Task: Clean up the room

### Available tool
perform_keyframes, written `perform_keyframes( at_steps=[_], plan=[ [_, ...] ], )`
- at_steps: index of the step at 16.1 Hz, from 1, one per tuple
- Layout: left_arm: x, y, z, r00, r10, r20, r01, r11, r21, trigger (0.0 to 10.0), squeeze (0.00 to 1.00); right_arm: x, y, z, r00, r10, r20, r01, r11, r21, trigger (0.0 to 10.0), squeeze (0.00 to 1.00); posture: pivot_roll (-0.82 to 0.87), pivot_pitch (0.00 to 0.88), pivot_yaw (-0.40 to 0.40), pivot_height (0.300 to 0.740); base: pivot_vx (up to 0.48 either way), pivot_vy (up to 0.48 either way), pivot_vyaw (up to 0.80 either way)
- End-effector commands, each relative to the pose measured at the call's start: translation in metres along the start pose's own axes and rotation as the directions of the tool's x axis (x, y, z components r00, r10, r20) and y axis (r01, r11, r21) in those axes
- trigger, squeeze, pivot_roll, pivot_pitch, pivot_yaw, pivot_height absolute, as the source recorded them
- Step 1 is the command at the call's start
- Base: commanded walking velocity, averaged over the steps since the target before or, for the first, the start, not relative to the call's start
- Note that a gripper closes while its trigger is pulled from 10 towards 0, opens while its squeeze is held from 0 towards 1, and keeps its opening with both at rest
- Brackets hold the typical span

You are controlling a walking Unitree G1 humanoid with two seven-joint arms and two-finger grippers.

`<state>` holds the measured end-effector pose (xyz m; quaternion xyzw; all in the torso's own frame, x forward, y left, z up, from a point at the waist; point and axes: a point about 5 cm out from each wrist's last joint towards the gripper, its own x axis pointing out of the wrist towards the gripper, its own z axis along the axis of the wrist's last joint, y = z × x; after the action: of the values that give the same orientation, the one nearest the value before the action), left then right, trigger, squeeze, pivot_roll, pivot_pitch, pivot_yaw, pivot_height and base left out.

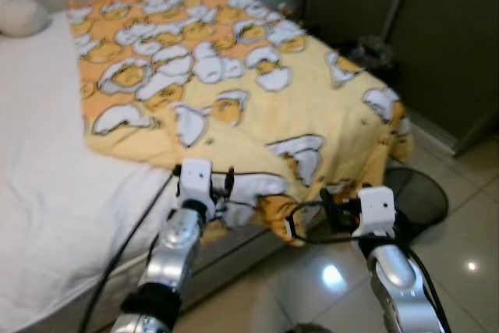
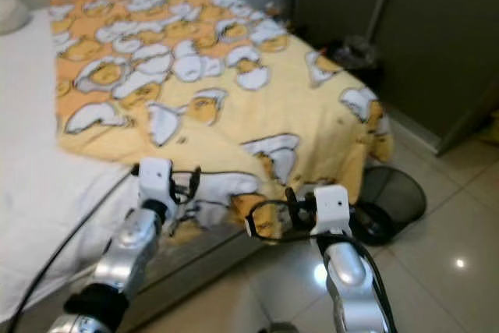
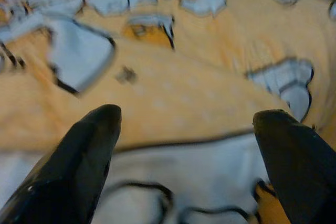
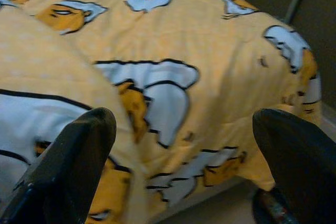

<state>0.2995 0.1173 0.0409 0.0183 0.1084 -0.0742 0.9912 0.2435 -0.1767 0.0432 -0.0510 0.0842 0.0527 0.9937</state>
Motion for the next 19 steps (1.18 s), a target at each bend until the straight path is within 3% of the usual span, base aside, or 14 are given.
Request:
perform_keyframes(
  at_steps=[1, 5, 7, 8, 9, 10, 11, 12, 13, 15, 16, 19],
  plan=[
    [0.006, 0.013, 0.003, 0.997, 0.069, -0.020, -0.069, 0.997, 0.032, 10.0, 0.00, -0.001, 0.000, 0.005, 1.000, 0.006, 0.013, -0.006, 1.000, -0.004, 10.0, 0.25, -0.23, 0.000, 0.041, 0.740, 0.000, 0.000, 0.00],
    [0.012, 0.036, 0.002, 0.979, 0.199, -0.047, -0.197, 0.979, 0.046, 10.0, 0.00, -0.011, 0.004, 0.002, 0.999, 0.038, -0.004, -0.038, 0.999, -0.023, 10.0, 0.25, -0.26, 0.001, 0.031, 0.740, 0.000, 0.000, 0.00],
    [0.003, 0.029, 0.016, 0.987, 0.144, 0.065, -0.144, 0.990, -0.010, 10.0, 0.00, -0.020, 0.000, 0.011, 0.999, 0.002, 0.050, 0.000, 0.999, -0.032, 10.0, 0.25, -0.28, 0.000, 0.041, 0.740, 0.000, 0.000, 0.00],
    [-0.020, 0.010, 0.045, 0.966, 0.040, 0.255, -0.035, 0.999, -0.025, 10.0, 0.00, -0.034, -0.005, 0.022, 0.993, -0.037, 0.110, 0.043, 0.997, -0.059, 10.0, 0.25, -0.26, 0.000, 0.047, 0.740, 0.000, 0.000, 0.00],
    [-0.061, 0.000, 0.070, 0.915, -0.038, 0.401, 0.037, 0.999, 0.011, 10.0, 0.00, -0.053, -0.010, 0.035, 0.984, -0.069, 0.165, 0.080, 0.995, -0.063, 10.0, 0.25, -0.26, 0.000, 0.054, 0.740, 0.000, 0.000, 0.00],
    [-0.086, 0.001, 0.071, 0.905, -0.076, 0.418, 0.059, 0.997, 0.053, 10.0, 0.00, -0.066, -0.014, 0.039, 0.979, -0.096, 0.179, 0.107, 0.993, -0.052, 10.0, 0.25, -0.25, 0.000, 0.049, 0.740, 0.000, 0.000, 0.00],
    [-0.090, 0.005, 0.056, 0.937, -0.066, 0.344, 0.033, 0.994, 0.103, 10.0, 0.00, -0.074, -0.020, 0.038, 0.978, -0.125, 0.165, 0.133, 0.990, -0.037, 10.0, 0.25, -0.21, 0.000, 0.042, 0.740, 0.000, 0.000, 0.00],
    [-0.078, 0.002, 0.047, 0.960, -0.052, 0.275, 0.044, 0.998, 0.037, 10.0, 0.00, -0.073, -0.022, 0.034, 0.979, -0.136, 0.151, 0.143, 0.989, -0.038, 10.0, 0.25, -0.21, 0.000, 0.038, 0.740, 0.000, 0.000, 0.00],
    [-0.068, -0.001, 0.048, 0.968, -0.036, 0.250, 0.040, 0.999, -0.009, 10.0, 0.00, -0.067, -0.022, 0.031, 0.980, -0.142, 0.141, 0.149, 0.988, -0.039, 10.0, 0.25, -0.20, 0.000, 0.037, 0.740, 0.000, 0.000, 0.00],
    [-0.060, 0.007, 0.059, 0.971, 0.040, 0.237, -0.024, 0.997, -0.070, 10.0, 0.00, -0.053, -0.017, 0.038, 0.976, -0.149, 0.160, 0.153, 0.988, -0.018, 10.0, 0.25, -0.20, 0.000, 0.038, 0.740, 0.356, -0.141, 0.00],
    [-0.058, 0.010, 0.061, 0.970, 0.057, 0.236, -0.048, 0.998, -0.044, 10.0, 0.00, -0.045, -0.013, 0.042, 0.975, -0.142, 0.171, 0.146, 0.989, -0.012, 10.0, 0.25, -0.20, 0.000, 0.041, 0.740, 0.401, -0.259, 0.00],
    [-0.059, 0.007, 0.057, 0.974, 0.040, 0.222, -0.029, 0.998, -0.052, 10.0, 0.00, -0.043, -0.011, 0.042, 0.974, -0.145, 0.176, 0.148, 0.989, -0.002, 10.0, 0.25, -0.20, 0.000, 0.046, 0.740, 0.437, 0.000, 0.00]
  ],
)
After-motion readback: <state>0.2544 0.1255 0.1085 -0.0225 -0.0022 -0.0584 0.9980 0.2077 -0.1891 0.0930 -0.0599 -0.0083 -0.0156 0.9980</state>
